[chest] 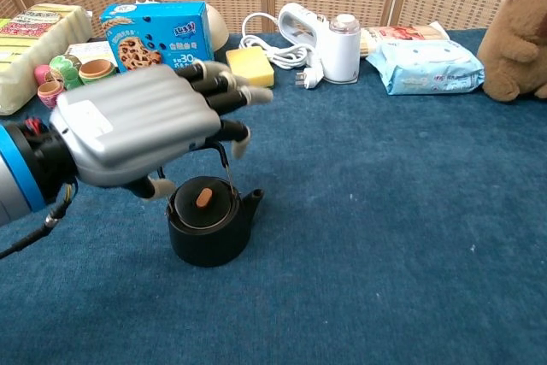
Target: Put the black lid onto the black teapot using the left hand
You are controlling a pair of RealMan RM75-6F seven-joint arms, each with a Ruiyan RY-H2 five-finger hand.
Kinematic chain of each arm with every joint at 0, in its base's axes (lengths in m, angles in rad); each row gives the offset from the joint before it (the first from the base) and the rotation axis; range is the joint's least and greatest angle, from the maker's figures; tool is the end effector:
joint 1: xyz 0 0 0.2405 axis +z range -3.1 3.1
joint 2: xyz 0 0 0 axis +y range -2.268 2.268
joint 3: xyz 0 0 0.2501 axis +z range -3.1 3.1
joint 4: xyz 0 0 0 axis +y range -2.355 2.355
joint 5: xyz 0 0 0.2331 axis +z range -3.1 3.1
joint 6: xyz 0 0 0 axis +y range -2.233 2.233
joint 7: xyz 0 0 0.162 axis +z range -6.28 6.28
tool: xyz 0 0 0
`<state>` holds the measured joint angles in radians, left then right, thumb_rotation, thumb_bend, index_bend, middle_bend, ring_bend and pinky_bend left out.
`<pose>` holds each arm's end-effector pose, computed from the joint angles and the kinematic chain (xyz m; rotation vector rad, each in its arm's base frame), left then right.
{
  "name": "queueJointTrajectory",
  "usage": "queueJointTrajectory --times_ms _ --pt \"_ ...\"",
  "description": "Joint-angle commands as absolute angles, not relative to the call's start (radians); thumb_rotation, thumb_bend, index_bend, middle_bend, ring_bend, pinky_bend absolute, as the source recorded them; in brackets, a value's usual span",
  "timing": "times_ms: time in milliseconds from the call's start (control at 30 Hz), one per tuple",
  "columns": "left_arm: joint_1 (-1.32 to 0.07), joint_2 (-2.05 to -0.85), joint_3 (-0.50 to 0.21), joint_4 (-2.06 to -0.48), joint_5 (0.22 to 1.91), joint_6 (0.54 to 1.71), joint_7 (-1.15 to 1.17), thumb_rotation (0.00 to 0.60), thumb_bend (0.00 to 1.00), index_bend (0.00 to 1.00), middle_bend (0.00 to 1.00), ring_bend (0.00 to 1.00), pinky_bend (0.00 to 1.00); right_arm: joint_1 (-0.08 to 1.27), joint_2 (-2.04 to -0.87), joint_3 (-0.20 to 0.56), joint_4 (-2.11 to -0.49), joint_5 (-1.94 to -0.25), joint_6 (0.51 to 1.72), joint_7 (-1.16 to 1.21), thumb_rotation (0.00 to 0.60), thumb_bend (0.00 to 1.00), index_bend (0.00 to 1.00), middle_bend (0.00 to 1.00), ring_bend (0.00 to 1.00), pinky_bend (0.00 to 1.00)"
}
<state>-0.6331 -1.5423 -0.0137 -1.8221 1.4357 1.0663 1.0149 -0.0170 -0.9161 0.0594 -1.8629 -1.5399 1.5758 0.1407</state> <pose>-0.0754 0.2349 -0.0583 -2.1890 -0.2054 -0.8509 -0.2823 -0.1702 0.1853 1.2502 -1.0083 1.0631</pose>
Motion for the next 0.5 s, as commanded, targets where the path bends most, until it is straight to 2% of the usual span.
queueJointTrajectory --times_ms 33,200,500 --pt "-0.63 -1.527 -0.026 -1.834 1.455 1.091 1.004 0.6 0.21 0.31 0.0 0.0 0.04 -0.015 -0.917 0.058 -1.863 -1.542 1.573 0.137 0.6 0.24 0.12 0.0 0.0 0.0" --pt "-0.642 -1.538 -0.04 -1.815 1.439 1.079 1.0 0.6 0.21 0.31 0.0 0.0 0.04 -0.014 -0.922 0.055 -1.864 -1.547 1.569 0.125 0.6 0.24 0.12 0.0 0.0 0.0" --pt "-0.676 -1.63 -0.067 -1.738 1.38 1.044 1.029 0.6 0.21 0.31 0.0 0.0 0.04 -0.014 -0.921 0.059 -1.859 -1.541 1.572 0.133 0.6 0.24 0.12 0.0 0.0 0.0"
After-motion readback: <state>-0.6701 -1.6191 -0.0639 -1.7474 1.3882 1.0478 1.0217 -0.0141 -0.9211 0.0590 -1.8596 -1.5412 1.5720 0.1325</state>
